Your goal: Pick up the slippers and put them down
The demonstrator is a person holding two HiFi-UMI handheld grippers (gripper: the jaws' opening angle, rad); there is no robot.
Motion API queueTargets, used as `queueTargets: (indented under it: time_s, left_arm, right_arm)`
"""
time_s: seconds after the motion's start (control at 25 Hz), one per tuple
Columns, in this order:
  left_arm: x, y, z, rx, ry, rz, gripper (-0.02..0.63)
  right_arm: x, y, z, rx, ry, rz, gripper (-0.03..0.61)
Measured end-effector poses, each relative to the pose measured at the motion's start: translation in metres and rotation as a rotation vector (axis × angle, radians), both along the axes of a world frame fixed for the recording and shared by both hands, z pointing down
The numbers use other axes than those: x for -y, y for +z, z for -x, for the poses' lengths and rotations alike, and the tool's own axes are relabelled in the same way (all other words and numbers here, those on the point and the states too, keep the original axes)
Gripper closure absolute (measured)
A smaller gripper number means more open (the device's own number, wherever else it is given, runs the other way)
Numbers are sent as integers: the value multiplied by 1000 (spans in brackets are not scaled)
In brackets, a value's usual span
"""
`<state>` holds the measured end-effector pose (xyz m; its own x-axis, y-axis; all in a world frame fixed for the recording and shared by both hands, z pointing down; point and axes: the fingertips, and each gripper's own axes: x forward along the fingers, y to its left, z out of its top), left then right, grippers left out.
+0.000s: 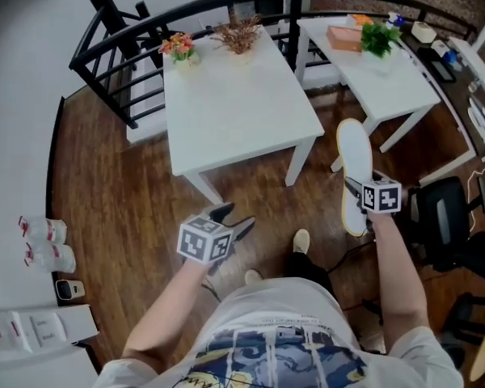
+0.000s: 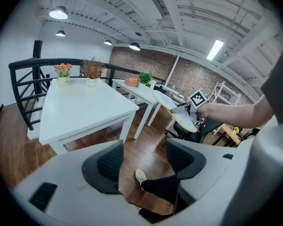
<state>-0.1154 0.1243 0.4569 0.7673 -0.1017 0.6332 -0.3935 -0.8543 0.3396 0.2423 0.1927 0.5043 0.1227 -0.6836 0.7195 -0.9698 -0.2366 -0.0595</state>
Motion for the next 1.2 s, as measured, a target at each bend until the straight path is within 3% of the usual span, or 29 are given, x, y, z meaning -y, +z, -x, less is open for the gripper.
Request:
queueTargets:
  time_s: [0.16, 0.32, 0.6, 0.8, 1.04, 1.2]
  left_arm:
    - [10, 14, -45, 41, 18, 9, 328]
    - [10, 41, -114, 92, 65, 50, 328]
    - [14, 120, -229, 164, 143, 88, 328]
    - [13, 214, -277, 211, 158, 94, 328]
    - [10, 357, -306, 244, 172, 142, 328]
    - [13, 445, -331, 241, 215, 129, 328]
  right_arm:
    - [-12, 33, -44, 38, 34, 32, 170]
    - [-9, 75, -92, 75, 37, 71, 170]
    - [17, 195, -140, 144, 8, 144, 170]
    - [34, 323, -161, 164, -32, 184, 170]
    - [38, 519, -163, 213, -83, 222, 171]
    - [43, 631, -172, 223, -88, 220, 170]
